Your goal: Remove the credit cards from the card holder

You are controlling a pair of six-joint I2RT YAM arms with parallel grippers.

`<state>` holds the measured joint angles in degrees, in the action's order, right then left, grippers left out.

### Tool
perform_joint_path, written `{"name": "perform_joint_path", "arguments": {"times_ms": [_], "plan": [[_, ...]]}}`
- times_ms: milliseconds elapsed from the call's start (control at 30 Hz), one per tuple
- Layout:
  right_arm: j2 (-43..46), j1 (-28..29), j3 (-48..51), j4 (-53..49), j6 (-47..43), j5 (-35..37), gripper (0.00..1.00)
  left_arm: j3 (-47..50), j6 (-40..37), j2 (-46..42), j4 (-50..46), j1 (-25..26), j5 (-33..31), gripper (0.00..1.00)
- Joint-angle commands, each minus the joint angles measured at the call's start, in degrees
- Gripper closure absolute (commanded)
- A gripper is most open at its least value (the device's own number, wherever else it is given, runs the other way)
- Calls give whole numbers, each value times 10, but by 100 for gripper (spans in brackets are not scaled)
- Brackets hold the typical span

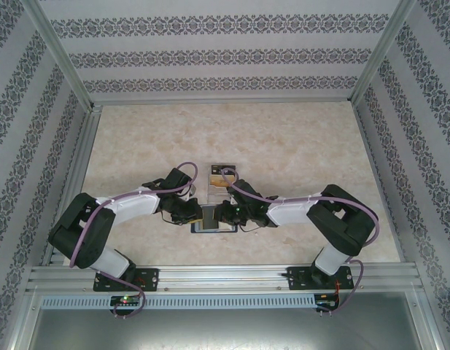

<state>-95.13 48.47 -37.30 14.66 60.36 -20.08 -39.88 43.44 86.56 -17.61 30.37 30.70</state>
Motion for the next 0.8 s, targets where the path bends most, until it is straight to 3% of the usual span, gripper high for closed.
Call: {"name": "perform_joint_path", "arguments": {"times_ms": [0,667,767], "plan": [[-10,-7,13,31,17,-13,79,-7,-9,10,-26,7,-14,86],[33,-14,63,62,37,-8,78,-22,-24,33,-61,11,-31,92],[44,-4,54,44,28,-2,75,-24,-28,32,-60,12,-29,92]]}}
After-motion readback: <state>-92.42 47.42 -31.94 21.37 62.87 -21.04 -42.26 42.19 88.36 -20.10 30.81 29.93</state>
